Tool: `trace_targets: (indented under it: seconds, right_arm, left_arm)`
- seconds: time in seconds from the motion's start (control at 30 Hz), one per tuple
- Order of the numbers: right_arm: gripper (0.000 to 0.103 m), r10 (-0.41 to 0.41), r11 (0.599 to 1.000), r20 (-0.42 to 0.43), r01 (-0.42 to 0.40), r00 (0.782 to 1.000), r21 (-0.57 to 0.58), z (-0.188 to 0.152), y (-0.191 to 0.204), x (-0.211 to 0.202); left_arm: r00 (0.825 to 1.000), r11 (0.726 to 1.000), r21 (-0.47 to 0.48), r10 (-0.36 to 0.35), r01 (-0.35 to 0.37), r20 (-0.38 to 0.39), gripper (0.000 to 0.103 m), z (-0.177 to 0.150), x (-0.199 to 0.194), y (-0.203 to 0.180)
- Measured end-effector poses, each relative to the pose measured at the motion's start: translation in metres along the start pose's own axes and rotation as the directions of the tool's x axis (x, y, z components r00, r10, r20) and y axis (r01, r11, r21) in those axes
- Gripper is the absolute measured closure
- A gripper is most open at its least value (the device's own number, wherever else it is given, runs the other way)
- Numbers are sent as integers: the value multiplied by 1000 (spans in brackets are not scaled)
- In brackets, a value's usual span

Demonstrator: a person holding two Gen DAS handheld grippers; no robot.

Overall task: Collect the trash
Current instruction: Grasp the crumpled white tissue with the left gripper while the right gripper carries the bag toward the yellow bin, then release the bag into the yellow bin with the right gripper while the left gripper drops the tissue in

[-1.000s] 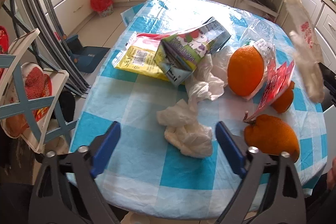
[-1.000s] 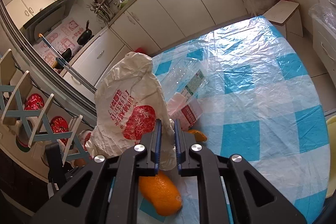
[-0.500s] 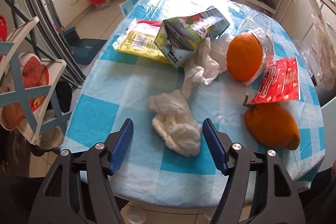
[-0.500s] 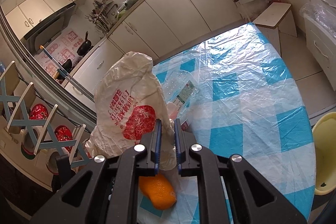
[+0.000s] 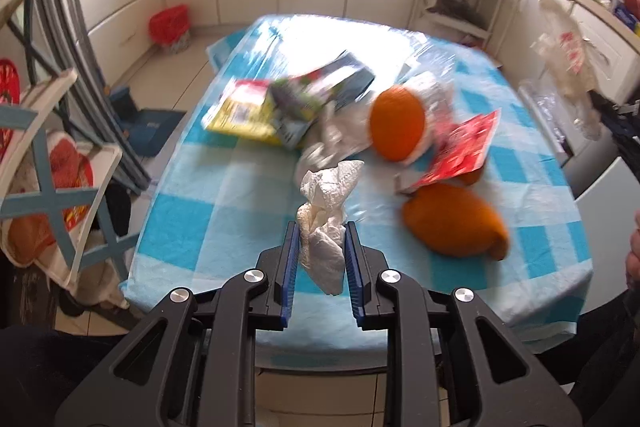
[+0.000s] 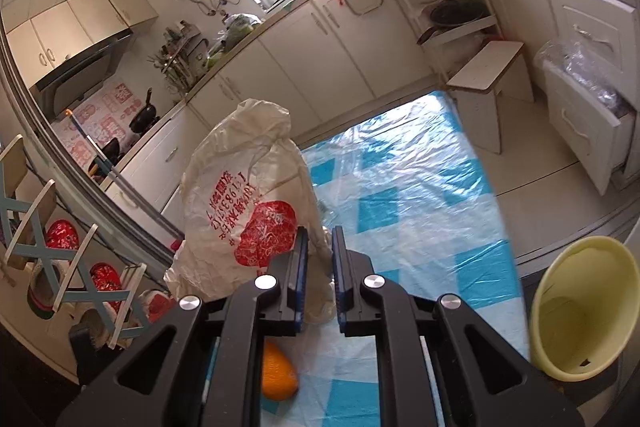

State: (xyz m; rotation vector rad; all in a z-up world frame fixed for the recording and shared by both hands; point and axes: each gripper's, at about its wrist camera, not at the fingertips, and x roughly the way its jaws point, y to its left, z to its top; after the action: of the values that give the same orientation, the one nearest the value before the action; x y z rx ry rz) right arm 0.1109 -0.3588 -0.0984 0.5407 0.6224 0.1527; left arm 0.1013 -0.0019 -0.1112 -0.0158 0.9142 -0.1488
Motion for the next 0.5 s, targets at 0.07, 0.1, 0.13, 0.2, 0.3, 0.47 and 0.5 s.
trace_targets:
  seconds: [0.07,0.1,0.13,0.2,0.3,0.47,0.5]
  right_arm:
    - [90,-85,996,40,85,996,-2,3,-15,-13]
    - [90,-140,990,59,141,988,1,3,-25,-21]
    - [90,-197,980,73,197,978,8,3,-36,-27]
    - [90,-329,944,87,329,940,22,0,-61,-38]
    - [90,-537,844,64,535,841,44,-6,-101,-44]
    - [90,-755,654,-29,756,655,16,-20,-157,-35]
    - [90,-777,627,-55,779,627,5,-21,-166,-29]
  left_arm:
    - [998,999,24,-44,43,53,82,7,-15,-12]
    - [994,997,37,-69,66,79,82,10,-22,-18]
    - [991,995,50,-90,86,97,82,13,-28,-25]
    - [982,989,77,-139,130,128,82,19,-39,-38]
    - [967,975,110,-207,192,147,82,27,-47,-61]
    - [942,948,163,-299,274,153,82,37,-52,-103]
    - [938,943,171,-313,287,152,82,39,-52,-111]
